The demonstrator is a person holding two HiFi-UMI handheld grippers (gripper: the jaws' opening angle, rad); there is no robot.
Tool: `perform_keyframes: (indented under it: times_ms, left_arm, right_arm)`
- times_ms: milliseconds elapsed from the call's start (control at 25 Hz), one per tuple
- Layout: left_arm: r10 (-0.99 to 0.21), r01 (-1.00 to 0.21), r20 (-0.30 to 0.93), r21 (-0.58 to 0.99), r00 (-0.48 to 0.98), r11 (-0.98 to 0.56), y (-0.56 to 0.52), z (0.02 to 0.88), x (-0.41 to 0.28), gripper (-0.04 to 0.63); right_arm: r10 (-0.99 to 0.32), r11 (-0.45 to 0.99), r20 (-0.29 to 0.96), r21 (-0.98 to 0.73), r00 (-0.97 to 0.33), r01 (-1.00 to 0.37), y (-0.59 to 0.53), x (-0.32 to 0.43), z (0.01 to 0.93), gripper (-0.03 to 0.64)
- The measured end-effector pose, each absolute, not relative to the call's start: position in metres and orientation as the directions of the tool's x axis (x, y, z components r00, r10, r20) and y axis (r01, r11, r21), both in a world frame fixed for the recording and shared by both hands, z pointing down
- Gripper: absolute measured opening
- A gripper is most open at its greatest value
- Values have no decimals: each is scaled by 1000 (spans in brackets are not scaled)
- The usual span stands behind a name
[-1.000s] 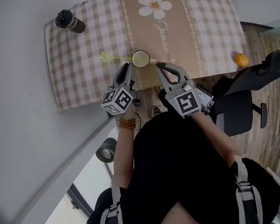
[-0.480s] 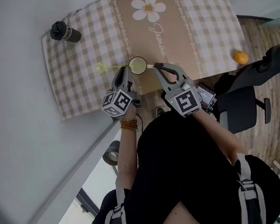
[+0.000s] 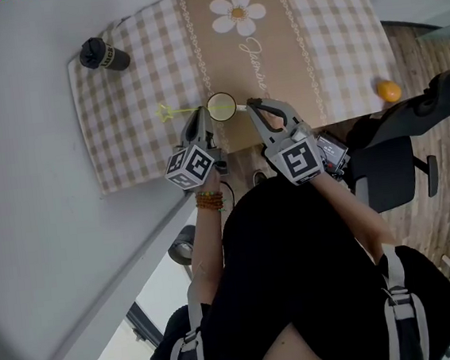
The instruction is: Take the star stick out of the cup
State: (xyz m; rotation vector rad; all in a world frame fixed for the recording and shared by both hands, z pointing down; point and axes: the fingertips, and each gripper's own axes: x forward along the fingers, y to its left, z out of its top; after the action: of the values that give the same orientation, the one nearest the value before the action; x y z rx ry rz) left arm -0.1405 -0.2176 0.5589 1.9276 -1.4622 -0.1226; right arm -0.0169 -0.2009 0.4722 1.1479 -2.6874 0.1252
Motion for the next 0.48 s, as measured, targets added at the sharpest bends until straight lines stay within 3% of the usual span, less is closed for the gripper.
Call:
perform_keyframes:
  times_ms: [480]
  left_arm:
    - [-863,-915,375,346,338,-208,-225,545,-129,9]
  right_arm:
    - [-715,681,230,19,-660,-732,-204,-12,472,6]
